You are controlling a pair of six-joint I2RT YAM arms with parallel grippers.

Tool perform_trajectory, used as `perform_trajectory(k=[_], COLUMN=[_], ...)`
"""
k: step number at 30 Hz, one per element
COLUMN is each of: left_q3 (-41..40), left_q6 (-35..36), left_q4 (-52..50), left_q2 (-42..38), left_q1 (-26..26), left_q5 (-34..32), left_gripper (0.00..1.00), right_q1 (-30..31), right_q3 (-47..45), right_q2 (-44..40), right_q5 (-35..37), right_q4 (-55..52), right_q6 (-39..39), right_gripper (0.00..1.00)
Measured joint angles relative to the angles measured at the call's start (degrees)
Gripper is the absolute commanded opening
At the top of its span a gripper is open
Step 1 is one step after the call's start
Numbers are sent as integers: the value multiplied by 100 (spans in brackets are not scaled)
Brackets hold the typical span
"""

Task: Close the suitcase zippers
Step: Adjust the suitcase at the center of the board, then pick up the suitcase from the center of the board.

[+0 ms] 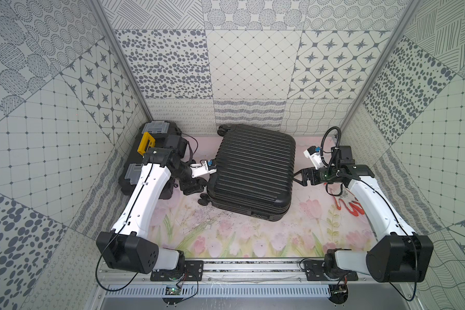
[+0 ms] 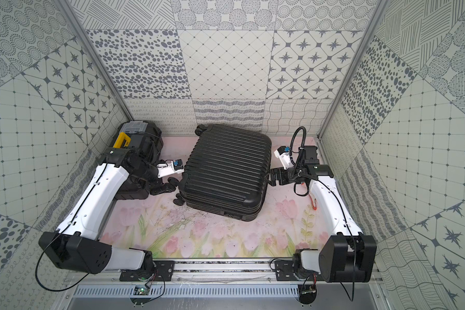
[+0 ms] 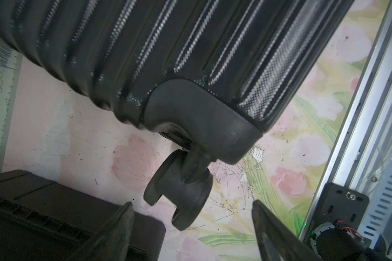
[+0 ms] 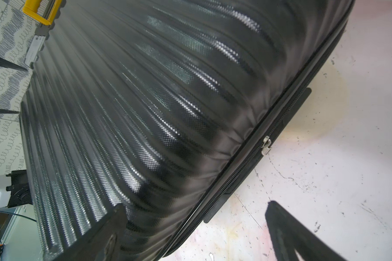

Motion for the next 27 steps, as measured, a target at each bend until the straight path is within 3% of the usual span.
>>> perform_trajectory(k=[7,13,21,27], left_q3=[-70,-192,-284,-291], left_q6=[656,1038,1283,1818], left_q4=[120,431,542,402], left_q2=[299,511,730,706], left_q1=[2,2,2,-7], left_q5=[-31,-4,-33,68], left_gripper=[82,77,53,24], right_q1=[-46,-81,-170,-181], right_q3=[-114,-225,-398,-413], right_q2=[24,9,-46,-46], right_q5=[0,-57,-52,-46], right_q4=[52,120,177,210], right_q6=[-9,-7,-4,-4], right_gripper=[98,98,98,98])
